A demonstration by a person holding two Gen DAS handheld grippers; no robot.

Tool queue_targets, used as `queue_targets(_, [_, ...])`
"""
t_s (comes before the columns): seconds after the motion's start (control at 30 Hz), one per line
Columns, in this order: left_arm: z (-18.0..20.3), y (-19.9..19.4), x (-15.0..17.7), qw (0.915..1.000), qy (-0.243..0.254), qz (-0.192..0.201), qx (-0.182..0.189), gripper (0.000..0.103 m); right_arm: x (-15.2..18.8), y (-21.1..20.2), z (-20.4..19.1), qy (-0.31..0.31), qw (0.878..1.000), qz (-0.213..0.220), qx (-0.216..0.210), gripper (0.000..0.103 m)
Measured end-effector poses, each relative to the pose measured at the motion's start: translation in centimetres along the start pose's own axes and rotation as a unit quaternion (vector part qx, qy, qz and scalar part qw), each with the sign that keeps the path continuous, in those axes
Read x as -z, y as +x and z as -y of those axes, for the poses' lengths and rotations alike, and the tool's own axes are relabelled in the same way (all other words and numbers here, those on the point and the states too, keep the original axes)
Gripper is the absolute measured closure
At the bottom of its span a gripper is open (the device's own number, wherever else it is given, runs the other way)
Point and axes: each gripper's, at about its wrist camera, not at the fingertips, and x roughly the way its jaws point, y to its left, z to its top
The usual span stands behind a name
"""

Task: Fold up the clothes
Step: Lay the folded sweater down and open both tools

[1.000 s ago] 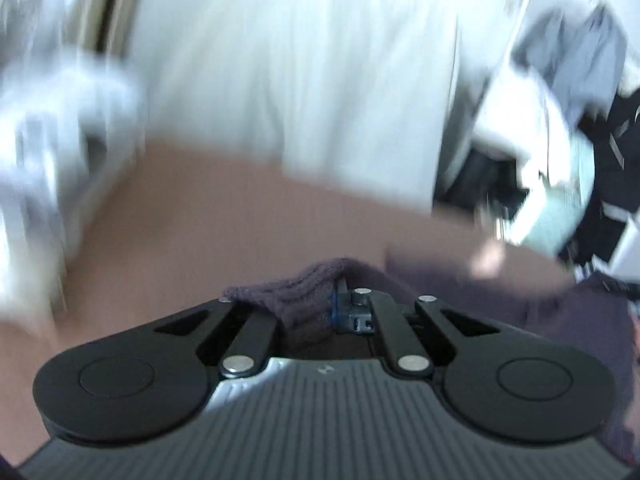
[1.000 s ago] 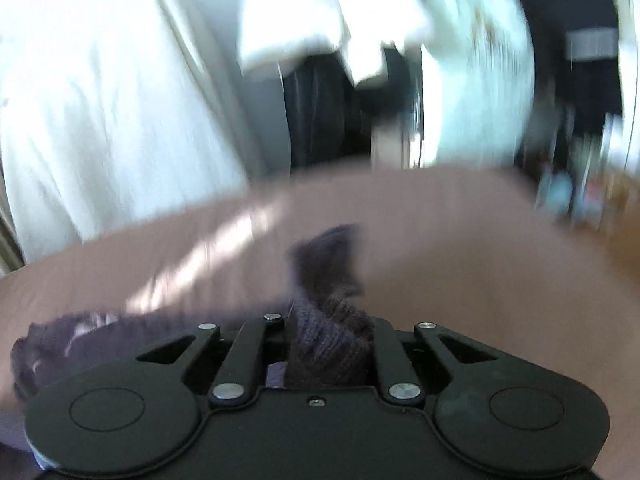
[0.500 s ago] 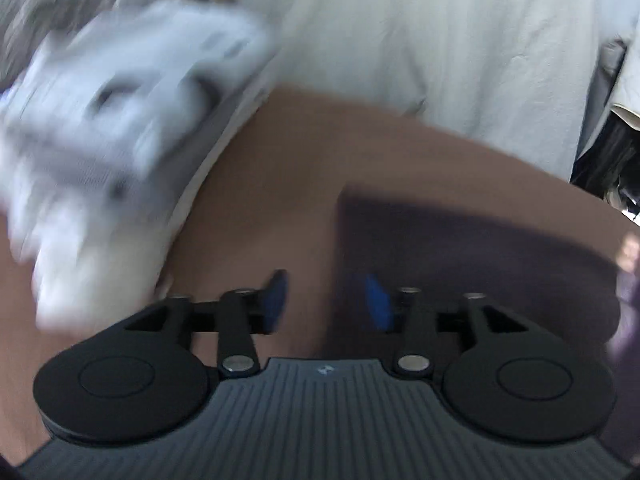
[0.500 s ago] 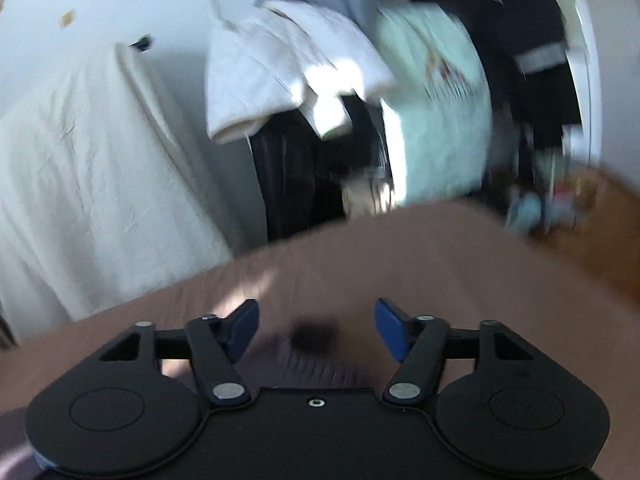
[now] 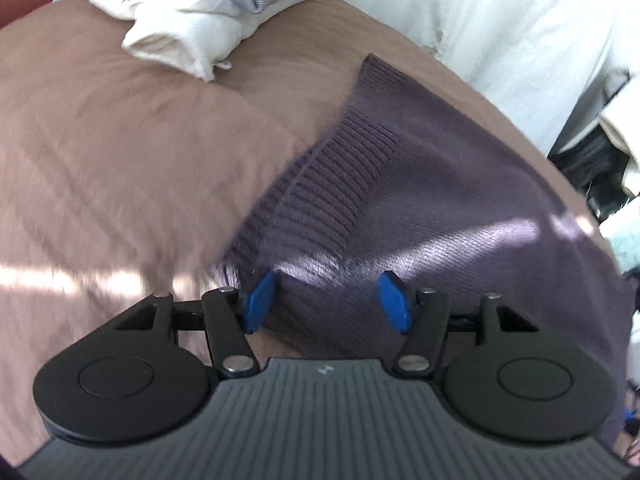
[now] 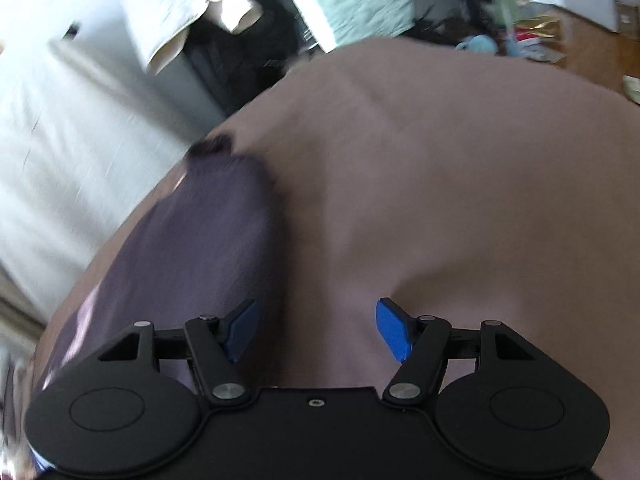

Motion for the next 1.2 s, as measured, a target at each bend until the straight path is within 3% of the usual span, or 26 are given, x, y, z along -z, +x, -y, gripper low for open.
queue_targets(0.1, [-0.3,0.5,-0.3,0.9998,0.0,-0.008,0.019,0.04,0.7,0.5,-0.8,-0.004,1.0,-0.019,-0.017,0.032])
queue_targets(0.23, [-0.9,1.2,-0.5,0.9996,-0.011,-0.011,0.024,0.038,0.6,0.7,-1.8,-0.002,0.999,0.011,-0.03,0.032])
queue_targets(0.3, [-0.3,1.5,-0.4,0.9999,0.005,-0.008,0.013,0.033,1.3,0.3,-3.2,-0.038,0.999,0.023,-0.022,0.032])
queue_targets(0.43, [1.0,1.9,0.1,0.9985,0.051,0.004,-0.02,0.028,1.7,1.9,-5.0,-0.07,0.997,0.01,-0.03,0.032])
queue_targets(0.53, [2.0,2.2,0.5,0.9948,0.088,0.016,-0.049,0.031,2.1,3.0,-8.2,-0.14,0.99,0.019,-0.001,0.086])
queue_targets(0.57, [2.4,2.3,0.6,0.9931,0.1,0.02,-0.058,0.039,2.3,3.2,-9.8,-0.176,0.984,0.026,0.018,0.087])
queue_targets(0.6, [2.7,2.4,0.8,0.9912,0.112,0.024,-0.067,0.054,3.2,3.0,-11.9,-0.23,0.971,0.043,0.04,0.087])
queue_targets(0.67, [3.4,2.6,1.0,0.9865,0.136,0.032,-0.086,0.07,6.1,2.1,-16.9,-0.359,0.925,0.09,0.088,0.087])
queue_targets(0.8, [2.1,2.2,0.4,0.9939,0.093,0.03,-0.053,0.073,13.2,2.6,-24.1,-0.546,0.831,0.065,0.083,0.086])
queue_targets(0.83, [1.8,2.1,0.2,0.995,0.084,0.028,-0.045,0.073,14.9,2.9,-25.3,-0.578,0.812,0.045,0.073,0.081])
queue_targets(0.87, [1.5,2.0,0.2,0.9958,0.078,0.026,-0.039,0.074,16.3,3.1,-25.8,-0.594,0.802,0.023,0.056,0.075])
queue_targets(0.97, [0.9,1.9,0.0,0.9973,0.065,0.019,-0.027,0.074,17.9,2.2,-25.7,-0.592,0.805,-0.012,0.012,0.056])
queue_targets(1.13, [0.3,2.1,-0.4,0.9993,0.034,0.008,-0.011,0.066,15.1,-3.9,-22.0,-0.488,0.863,-0.055,-0.121,0.049])
queue_targets(1.2, [0.1,2.2,-0.5,0.9999,0.015,0.004,0.0,0.057,13.4,-6.1,-19.6,-0.454,0.883,-0.034,-0.116,0.045])
